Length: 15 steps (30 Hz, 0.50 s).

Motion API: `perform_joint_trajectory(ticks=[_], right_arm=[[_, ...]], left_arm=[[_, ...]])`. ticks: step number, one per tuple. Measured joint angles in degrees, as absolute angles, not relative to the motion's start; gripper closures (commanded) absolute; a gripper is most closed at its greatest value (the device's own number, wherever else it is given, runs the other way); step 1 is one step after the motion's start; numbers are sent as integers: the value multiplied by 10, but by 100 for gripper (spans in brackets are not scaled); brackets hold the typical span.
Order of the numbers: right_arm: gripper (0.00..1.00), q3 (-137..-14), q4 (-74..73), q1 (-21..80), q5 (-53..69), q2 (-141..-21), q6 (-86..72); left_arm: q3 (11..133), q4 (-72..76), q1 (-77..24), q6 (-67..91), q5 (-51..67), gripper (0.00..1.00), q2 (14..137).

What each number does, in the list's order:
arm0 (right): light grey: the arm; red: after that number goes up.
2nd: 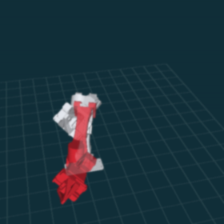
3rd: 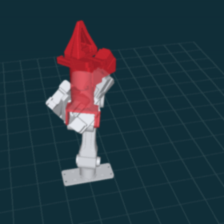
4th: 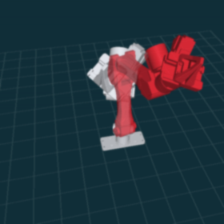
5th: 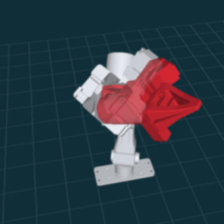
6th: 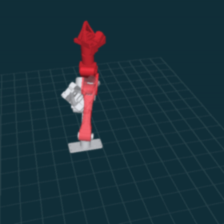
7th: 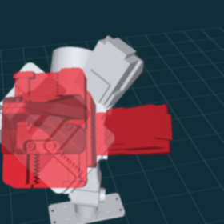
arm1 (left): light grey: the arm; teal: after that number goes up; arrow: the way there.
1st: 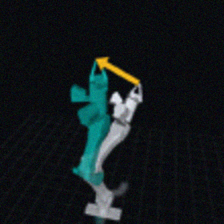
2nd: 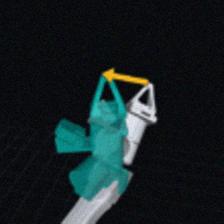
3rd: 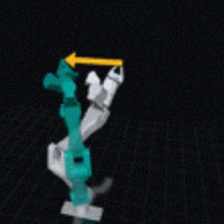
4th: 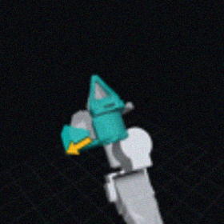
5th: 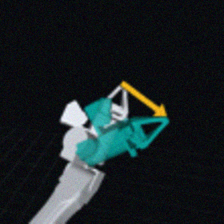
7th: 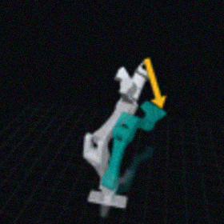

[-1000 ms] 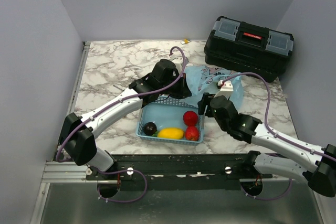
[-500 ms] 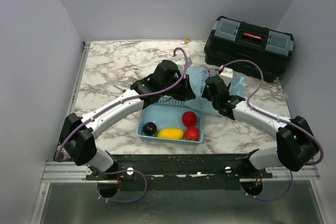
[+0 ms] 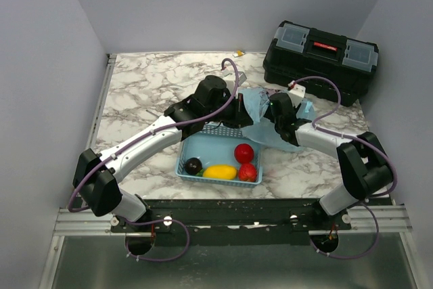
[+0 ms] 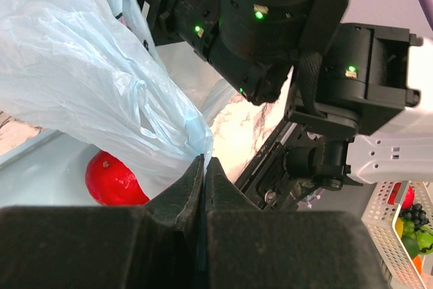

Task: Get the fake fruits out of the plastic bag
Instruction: Take out the fake fruit from the plastic bag.

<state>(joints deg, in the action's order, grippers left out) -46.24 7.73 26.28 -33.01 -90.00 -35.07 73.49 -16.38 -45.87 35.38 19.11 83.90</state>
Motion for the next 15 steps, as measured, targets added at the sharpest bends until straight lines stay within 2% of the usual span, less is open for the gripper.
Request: perform_joint_trajectory(ticks=[5,15], right_arm=[[37,-476,85,225,-332,-927,-349],[23,-514,98,192,-329,-957,-333]], left_arm=[[735,-164,-459,352,191,100,839],[735,-164,-459,349,190,100,839]])
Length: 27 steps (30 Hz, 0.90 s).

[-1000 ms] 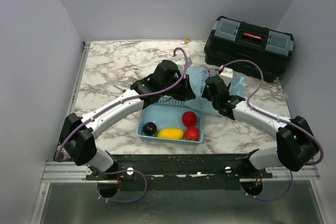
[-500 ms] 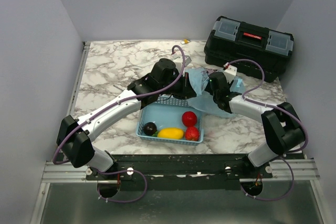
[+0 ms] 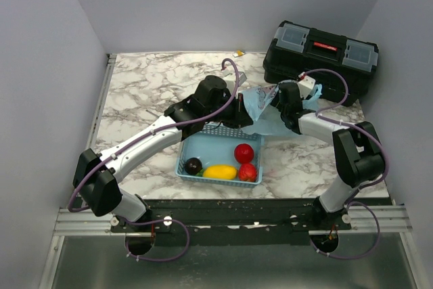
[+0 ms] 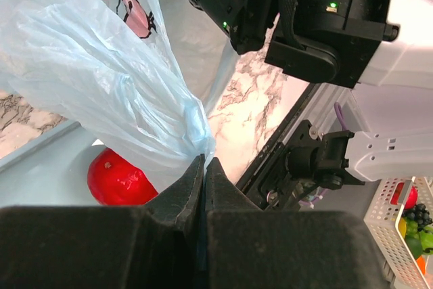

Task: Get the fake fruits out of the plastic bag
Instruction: Take out the fake fruit from the plastic bag.

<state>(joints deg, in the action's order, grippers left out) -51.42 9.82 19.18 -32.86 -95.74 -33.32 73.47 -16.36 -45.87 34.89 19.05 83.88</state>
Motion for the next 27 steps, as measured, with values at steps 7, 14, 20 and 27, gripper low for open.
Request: perform_joint_trajectory(ticks=[7,14,20,27], right_arm=[[14,-545,108,177,-319,-1000,-335],[8,-560,127,168,-286,-1030,-338],[8,-568,165,164,-271,-1054,-340],[10,-580,171,152,-271,-1085,-356]], left_arm=[[735,-164,-459,348,190,100,839],[735,-164,-459,347,190,100,846],[734,-163,-460,348,191,100,866],[734,-163,-469,348,191,100,874]])
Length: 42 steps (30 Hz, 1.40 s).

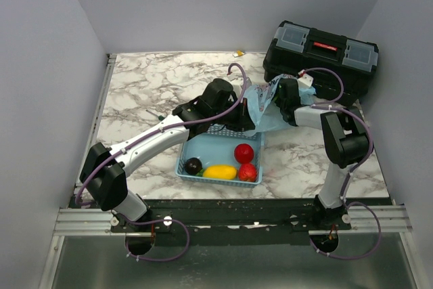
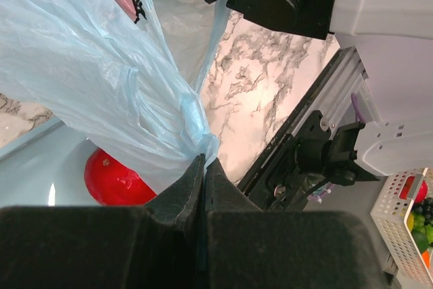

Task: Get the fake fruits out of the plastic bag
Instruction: Take out the fake fruit from the plastic bag.

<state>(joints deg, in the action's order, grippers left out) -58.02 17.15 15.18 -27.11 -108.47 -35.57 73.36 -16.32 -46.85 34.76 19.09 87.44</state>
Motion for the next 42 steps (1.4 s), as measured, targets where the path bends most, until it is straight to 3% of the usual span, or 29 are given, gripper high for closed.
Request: perform_joint_trajectory(ticks=[5,9,12,18,23,34,42], right_arm=[[11,-581,178,135,-271,-1093,-360],[26,-585,182,127,-265,-1099,-359],[44,-588,185,126,-256,-1101,-355],[57,-568,201,123,-227,-1089,-345],[80,-529,200,123,-204,-1046,-344],[95,-443,182,123,-137,-914,-339],[99,-402,135,123,-78,-828,-333]], left_arm=[[734,-164,-469,347,191,100,874],[734,-164,-469,348,191,100,874],[734,-164,-469,348,191,100,874],[734,-164,-470,348,191,100,874],[734,-164,-472,348,191,100,874],[734,-166,-473,348,191,100,879],[734,-169,-475,348,191,100,882]])
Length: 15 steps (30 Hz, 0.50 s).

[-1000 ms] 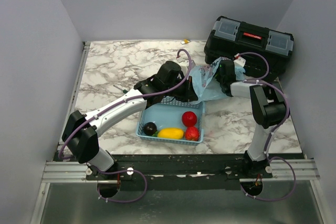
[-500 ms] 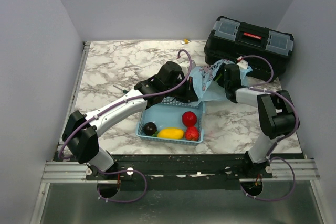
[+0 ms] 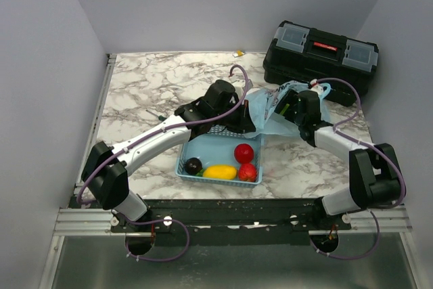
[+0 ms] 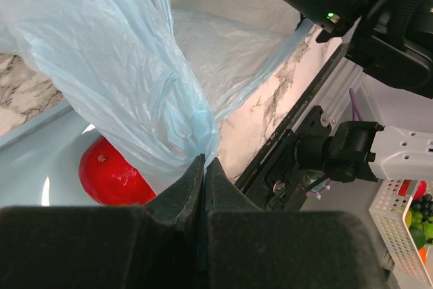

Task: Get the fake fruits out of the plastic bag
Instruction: Take out the fake fruit from the plastic bag.

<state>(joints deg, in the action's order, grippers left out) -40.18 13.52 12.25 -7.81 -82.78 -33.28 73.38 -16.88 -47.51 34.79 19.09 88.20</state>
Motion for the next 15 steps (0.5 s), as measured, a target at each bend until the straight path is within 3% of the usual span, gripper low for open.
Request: perform_joint_trajectory(ticks=[10,15], right_arm=[[99,-389,152,123,67,-805,-326],[99,-383,170,123,64,-805,-393]], left_arm=[[763,-192,-502,338,178,100,894],[769,-195,-518,336,173,100,898]])
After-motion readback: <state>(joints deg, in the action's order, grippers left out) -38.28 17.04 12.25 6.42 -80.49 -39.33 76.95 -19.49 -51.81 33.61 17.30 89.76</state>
